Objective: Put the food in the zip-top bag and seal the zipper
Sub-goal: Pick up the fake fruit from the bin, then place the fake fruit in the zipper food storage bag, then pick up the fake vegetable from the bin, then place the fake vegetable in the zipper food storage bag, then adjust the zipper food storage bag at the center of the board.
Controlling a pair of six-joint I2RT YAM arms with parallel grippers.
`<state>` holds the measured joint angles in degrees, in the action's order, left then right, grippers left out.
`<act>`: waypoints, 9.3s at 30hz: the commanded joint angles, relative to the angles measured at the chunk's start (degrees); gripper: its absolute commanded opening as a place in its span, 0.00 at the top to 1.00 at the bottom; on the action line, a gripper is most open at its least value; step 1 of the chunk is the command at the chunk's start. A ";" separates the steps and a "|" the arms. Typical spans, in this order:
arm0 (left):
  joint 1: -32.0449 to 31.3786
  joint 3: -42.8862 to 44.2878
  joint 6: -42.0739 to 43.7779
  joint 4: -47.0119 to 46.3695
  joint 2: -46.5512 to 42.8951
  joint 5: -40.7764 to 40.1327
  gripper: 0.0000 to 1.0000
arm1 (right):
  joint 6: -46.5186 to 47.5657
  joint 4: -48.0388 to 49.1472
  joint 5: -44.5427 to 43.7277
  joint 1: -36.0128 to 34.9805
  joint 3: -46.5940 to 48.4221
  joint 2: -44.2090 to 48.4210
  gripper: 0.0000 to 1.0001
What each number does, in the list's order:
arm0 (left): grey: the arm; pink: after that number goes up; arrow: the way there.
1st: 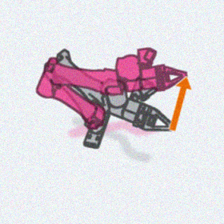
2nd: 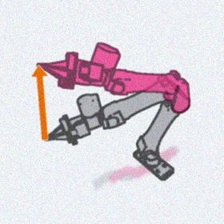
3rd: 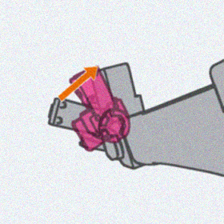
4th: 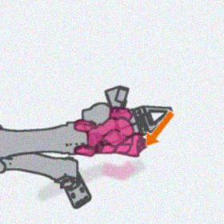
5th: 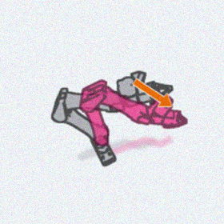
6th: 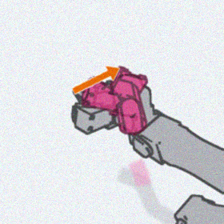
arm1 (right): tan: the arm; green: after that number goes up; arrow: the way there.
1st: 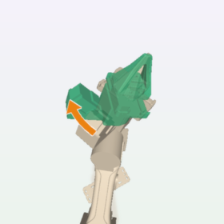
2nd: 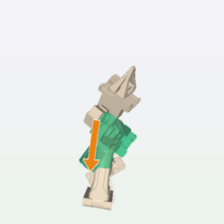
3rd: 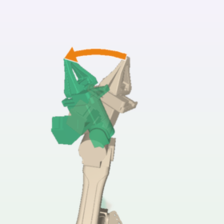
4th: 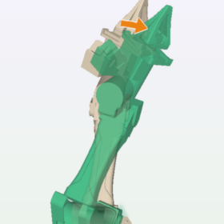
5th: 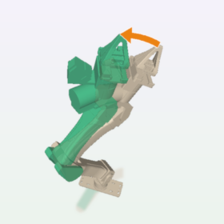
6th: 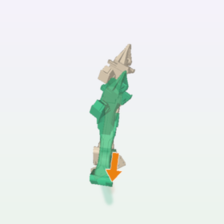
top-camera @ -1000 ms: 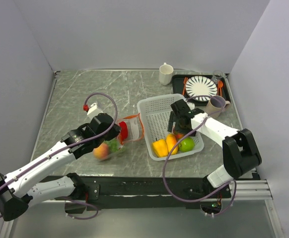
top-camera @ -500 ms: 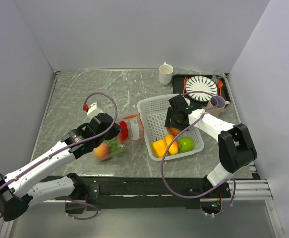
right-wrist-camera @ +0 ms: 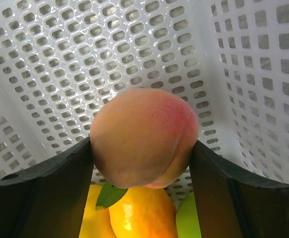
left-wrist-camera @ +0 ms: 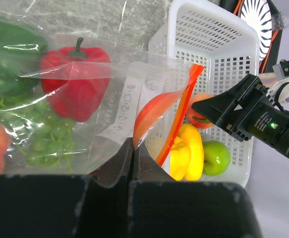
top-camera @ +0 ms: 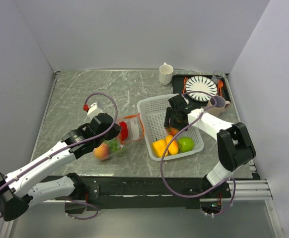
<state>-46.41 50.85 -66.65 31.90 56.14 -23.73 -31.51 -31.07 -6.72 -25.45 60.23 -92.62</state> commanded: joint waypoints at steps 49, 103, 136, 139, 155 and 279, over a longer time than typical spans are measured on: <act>0.36 -1.28 -0.76 -2.99 -4.02 1.58 0.99 | -4.97 8.76 14.20 -22.80 14.74 5.08 0.34; 0.45 -1.98 -1.64 -0.44 -6.30 0.17 0.99 | -0.40 -5.67 3.30 -16.74 -5.82 8.08 0.01; 0.45 -1.72 -1.29 -0.09 -5.78 0.70 0.99 | -0.84 -5.85 -0.05 -16.39 -6.09 13.69 0.65; 0.45 -1.37 -1.20 -0.08 -5.43 0.79 0.99 | -0.75 -6.20 0.04 -16.30 -5.56 14.22 0.65; 0.45 -0.67 -0.50 0.71 -4.99 0.61 0.99 | -0.92 -8.92 -2.15 -15.77 -2.13 17.91 0.66; 0.71 4.79 -4.19 6.60 -12.02 -7.13 0.99 | -7.43 3.47 11.29 -25.52 4.02 15.89 0.30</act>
<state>-45.82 53.49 -70.30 41.78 43.81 -30.30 -37.26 -32.18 0.80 -50.96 65.65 -75.92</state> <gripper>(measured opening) 0.024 0.716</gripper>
